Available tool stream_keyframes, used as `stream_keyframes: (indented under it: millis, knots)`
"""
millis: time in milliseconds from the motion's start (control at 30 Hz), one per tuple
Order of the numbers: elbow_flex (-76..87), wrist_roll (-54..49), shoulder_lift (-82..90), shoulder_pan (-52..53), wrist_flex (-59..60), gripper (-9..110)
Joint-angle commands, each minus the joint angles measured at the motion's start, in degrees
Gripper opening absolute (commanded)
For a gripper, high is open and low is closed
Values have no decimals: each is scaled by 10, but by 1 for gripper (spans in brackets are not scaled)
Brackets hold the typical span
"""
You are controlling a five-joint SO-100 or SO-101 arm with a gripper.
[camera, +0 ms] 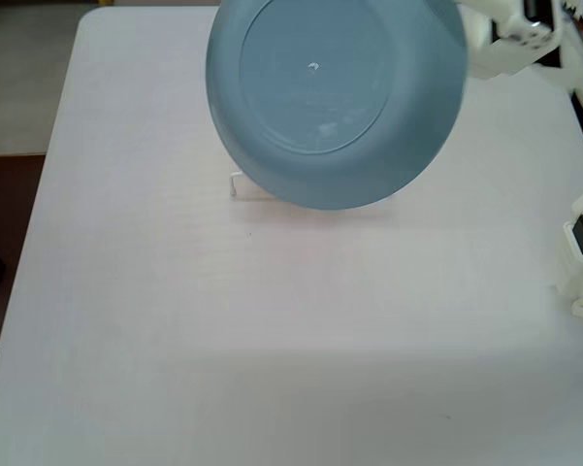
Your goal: Please give me two plates.
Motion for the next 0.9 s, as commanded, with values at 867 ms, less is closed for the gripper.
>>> stream_keyframes:
  millis: [867]
  knots:
    - [62, -13, -40, 1, -166, 0]
